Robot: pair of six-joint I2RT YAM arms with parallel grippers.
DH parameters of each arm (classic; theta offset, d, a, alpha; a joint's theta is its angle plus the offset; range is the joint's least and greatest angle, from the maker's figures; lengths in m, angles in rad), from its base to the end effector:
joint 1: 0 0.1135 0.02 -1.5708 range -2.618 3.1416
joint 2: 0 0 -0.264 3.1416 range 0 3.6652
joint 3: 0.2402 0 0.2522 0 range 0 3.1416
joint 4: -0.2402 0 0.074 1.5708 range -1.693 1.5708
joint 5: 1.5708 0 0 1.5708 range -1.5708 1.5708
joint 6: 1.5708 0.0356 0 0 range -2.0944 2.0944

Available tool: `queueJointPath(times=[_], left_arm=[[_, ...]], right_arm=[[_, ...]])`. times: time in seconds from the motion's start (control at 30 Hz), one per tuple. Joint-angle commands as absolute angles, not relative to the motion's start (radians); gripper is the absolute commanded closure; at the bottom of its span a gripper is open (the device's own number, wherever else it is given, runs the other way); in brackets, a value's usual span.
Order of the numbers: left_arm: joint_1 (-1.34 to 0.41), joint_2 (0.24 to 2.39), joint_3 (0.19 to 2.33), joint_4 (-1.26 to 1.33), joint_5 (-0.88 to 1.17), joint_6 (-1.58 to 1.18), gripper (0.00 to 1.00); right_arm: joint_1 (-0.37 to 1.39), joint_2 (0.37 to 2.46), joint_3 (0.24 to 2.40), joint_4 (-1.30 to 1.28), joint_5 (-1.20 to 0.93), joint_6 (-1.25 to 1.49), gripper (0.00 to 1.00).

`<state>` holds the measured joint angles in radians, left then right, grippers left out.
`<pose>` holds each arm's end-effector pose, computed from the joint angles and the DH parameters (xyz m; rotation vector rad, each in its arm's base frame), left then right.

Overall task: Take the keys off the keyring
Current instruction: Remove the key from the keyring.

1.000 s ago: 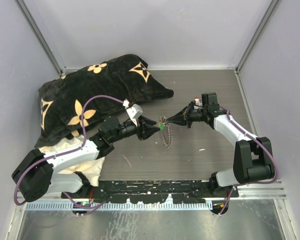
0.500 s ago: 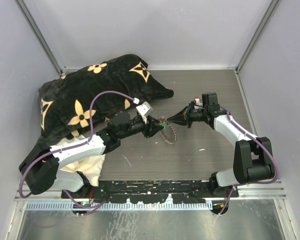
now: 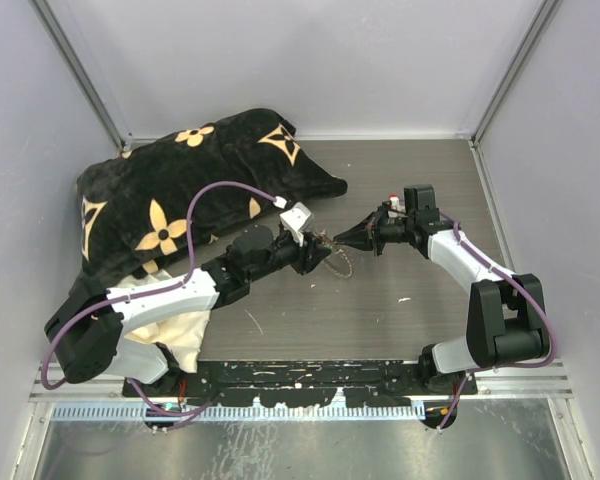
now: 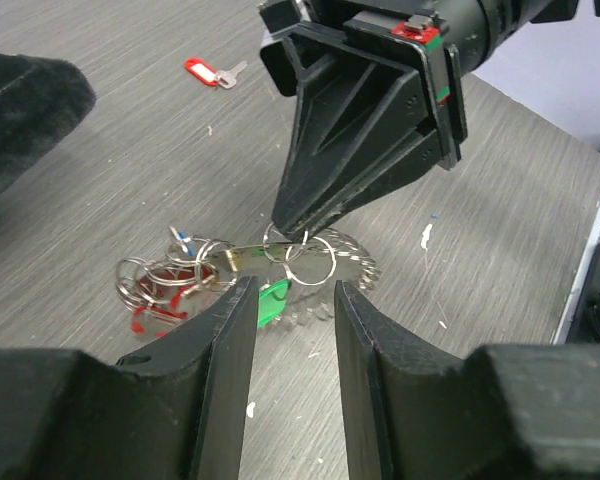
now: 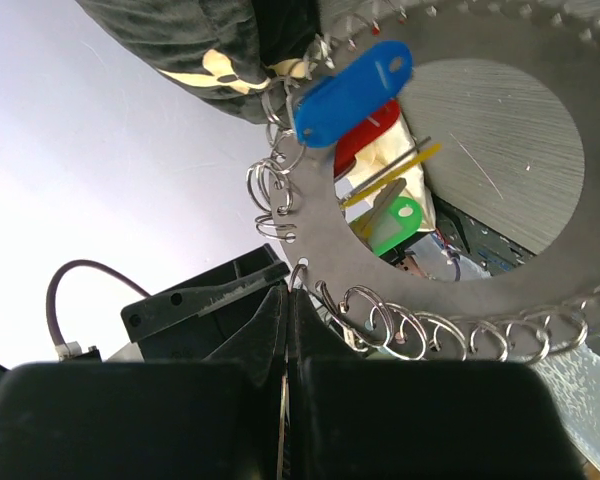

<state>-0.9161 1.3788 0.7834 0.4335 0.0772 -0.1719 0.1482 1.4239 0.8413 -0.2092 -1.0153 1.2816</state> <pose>0.1891 -0.2509 0.2673 0.7138 1.6655 -0.8565 0.2765 0.0719 0.2240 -0.8505 -2.3873 -1.7027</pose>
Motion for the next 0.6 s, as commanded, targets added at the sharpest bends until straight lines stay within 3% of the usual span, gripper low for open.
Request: queueJointPath(times=[0.0,0.57], left_arm=[[-0.917,1.367,0.837,0.419,0.022,-0.193,0.63],[-0.917,1.384,0.988,0.172,0.042,-0.303,0.63]], right_arm=[[0.146,1.39,0.856,-0.161,-1.066,1.299,0.99],[0.146,1.391,0.85,-0.16,-1.065,1.304,0.99]])
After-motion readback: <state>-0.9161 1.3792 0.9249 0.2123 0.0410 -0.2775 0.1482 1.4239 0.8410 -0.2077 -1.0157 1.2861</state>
